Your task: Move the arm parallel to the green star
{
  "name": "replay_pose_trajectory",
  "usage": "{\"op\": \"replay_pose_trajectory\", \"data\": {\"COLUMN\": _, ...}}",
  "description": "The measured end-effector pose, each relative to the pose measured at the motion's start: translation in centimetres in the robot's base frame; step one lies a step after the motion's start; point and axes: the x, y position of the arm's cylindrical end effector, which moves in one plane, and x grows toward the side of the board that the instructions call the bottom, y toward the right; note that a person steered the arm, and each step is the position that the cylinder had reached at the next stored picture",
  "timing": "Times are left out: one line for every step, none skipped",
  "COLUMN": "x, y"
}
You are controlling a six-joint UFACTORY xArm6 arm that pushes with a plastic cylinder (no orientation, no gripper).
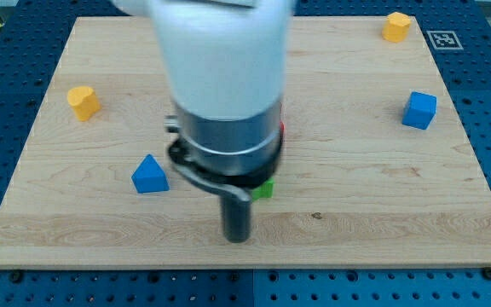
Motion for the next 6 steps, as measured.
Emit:
{"op": "replay_pose_trajectory", "data": {"x": 0.6, "y": 5.4}}
{"op": "replay_pose_trajectory", "data": {"x": 0.7, "y": 10.7}}
{"op": "replay_pose_trajectory", "data": {"x": 0.2, "y": 13.6}}
{"op": "replay_pose_trajectory", "data": {"x": -0.4, "y": 13.7}}
{"op": "replay_pose_trajectory", "data": {"x": -2.7, "y": 13.7}}
{"op": "replay_pose_trajectory", "data": {"x": -5.4, "y": 13.7}}
